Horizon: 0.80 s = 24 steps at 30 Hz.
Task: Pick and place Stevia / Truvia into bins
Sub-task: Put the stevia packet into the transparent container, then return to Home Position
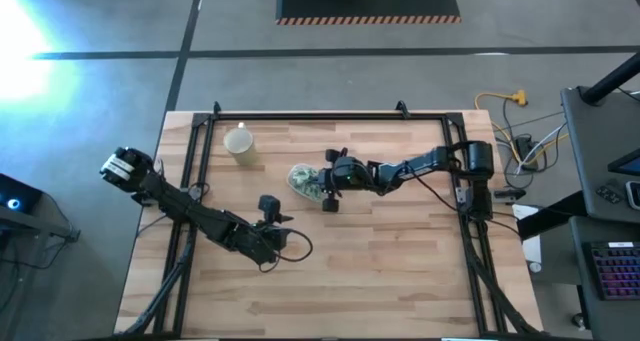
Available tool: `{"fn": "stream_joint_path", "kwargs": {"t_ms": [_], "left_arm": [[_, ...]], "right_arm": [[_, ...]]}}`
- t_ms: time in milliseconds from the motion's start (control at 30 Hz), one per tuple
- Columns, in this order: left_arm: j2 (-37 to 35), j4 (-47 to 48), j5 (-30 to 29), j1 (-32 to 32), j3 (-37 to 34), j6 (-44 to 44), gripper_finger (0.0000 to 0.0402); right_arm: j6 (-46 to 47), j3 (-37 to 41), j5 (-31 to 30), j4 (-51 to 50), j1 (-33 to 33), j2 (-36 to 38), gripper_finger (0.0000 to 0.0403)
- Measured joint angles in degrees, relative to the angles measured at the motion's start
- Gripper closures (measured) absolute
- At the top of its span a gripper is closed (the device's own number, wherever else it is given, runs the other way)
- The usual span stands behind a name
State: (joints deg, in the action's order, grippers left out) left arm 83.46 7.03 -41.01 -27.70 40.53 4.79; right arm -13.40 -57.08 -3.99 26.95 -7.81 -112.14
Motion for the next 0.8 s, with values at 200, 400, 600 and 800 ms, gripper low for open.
{"fn": "stream_joint_path", "kwargs": {"t_ms": [200, 400, 600, 800], "left_arm": [[-0.02, 0.04, 0.0, -0.11, 0.0, -0.04, 0.0249], [-0.04, 0.03, 0.0, -0.11, 0.0, -0.06, 0.0249], [-0.04, 0.02, 0.0, -0.11, 0.0, -0.08, 0.0249], [-0.04, 0.02, 0.0, -0.11, 0.0, -0.11, 0.0249]], "right_arm": [[0.78, 0.0, -0.02, -2.0, -0.09, 0.42, 0.0392], [-0.51, 0.04, -0.02, -3.14, -0.07, 1.08, 0.0366], [-0.27, 0.04, -0.02, -3.16, -0.07, 1.32, 0.0309], [-0.84, 0.09, -0.01, -3.4, -0.03, 2.09, 0.0269]]}}
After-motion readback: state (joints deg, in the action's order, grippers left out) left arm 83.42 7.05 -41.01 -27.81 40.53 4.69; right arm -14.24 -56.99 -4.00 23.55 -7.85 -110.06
